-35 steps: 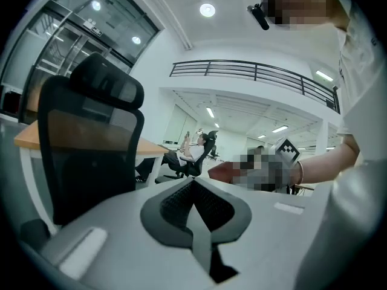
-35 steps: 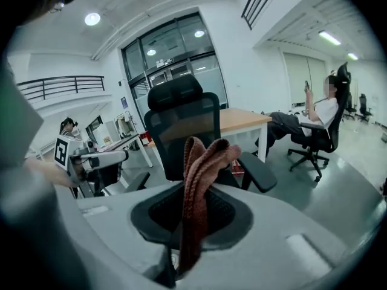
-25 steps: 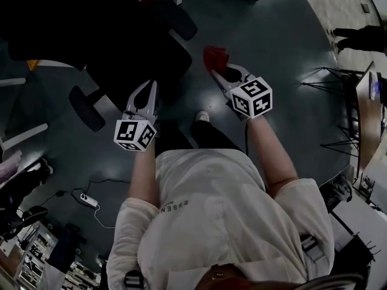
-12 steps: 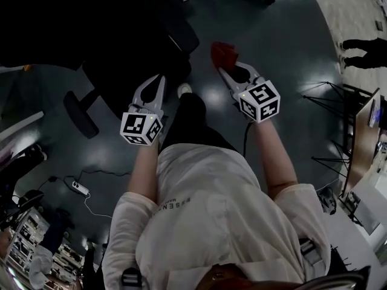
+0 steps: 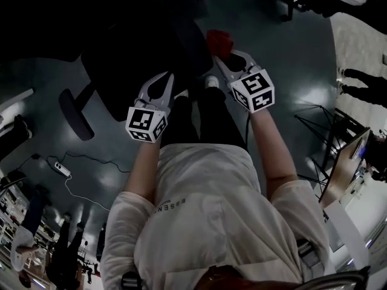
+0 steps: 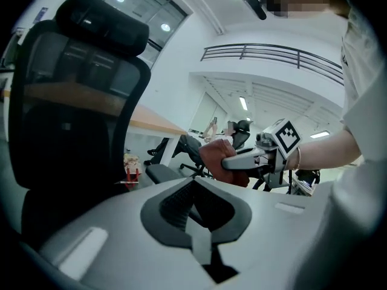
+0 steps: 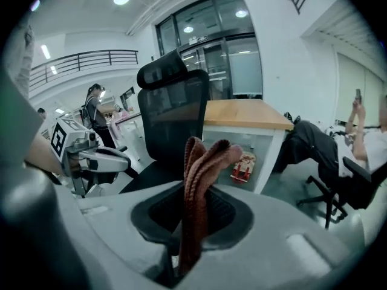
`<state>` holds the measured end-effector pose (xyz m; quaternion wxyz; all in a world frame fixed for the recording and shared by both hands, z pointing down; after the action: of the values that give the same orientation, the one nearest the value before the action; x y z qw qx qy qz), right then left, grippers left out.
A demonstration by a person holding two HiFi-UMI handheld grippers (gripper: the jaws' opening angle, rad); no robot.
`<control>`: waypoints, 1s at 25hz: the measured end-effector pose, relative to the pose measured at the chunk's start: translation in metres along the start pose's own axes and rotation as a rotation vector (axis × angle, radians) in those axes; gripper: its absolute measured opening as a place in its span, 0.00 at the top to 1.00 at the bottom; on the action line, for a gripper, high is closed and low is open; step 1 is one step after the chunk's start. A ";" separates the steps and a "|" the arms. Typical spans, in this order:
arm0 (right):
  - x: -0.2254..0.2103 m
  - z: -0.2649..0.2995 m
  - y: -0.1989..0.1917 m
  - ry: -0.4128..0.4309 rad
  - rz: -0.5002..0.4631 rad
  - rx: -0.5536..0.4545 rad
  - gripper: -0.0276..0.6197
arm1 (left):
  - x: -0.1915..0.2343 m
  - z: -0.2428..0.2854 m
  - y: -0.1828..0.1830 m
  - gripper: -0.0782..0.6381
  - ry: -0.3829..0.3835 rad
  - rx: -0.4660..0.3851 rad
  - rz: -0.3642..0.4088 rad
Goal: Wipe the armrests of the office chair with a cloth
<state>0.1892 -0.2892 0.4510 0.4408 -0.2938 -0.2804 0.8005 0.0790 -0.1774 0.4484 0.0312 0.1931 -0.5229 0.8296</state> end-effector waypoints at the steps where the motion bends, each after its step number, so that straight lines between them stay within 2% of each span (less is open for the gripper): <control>1: -0.002 0.011 0.007 0.031 -0.024 0.016 0.88 | 0.002 0.002 -0.003 0.87 0.019 0.009 -0.017; 4: -0.007 0.041 0.025 0.109 -0.091 0.054 0.88 | 0.008 0.008 -0.009 0.87 0.083 0.025 -0.054; 7: -0.019 0.071 0.041 0.142 -0.183 0.092 0.88 | 0.021 0.018 -0.010 0.87 0.158 0.018 -0.085; 13: -0.030 0.131 0.056 0.227 -0.489 0.164 0.88 | 0.031 0.036 -0.015 0.87 0.296 -0.012 -0.163; 17: -0.033 0.162 0.060 0.251 -0.667 0.172 0.88 | 0.023 0.048 -0.033 0.87 0.349 -0.010 -0.233; 22: -0.013 0.188 0.059 0.312 -0.749 0.191 0.88 | 0.014 0.053 -0.050 0.87 0.351 0.001 -0.282; 25: -0.006 0.187 0.052 0.333 -0.741 0.203 0.88 | 0.011 0.055 -0.055 0.87 0.339 0.019 -0.279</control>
<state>0.0297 -0.3538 0.5403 0.7649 -0.2533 -0.2117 0.5532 0.0989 -0.2020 0.5200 0.2313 0.1215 -0.4707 0.8427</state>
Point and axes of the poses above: the fingertips, and each gripper's own axes: z forward along the fingers, x to its left, y out of its top, the point moved 2 cm from there along -z, backward along the fingers, and after that the axes turned 6 degrees about z, right-handed, at the moved point
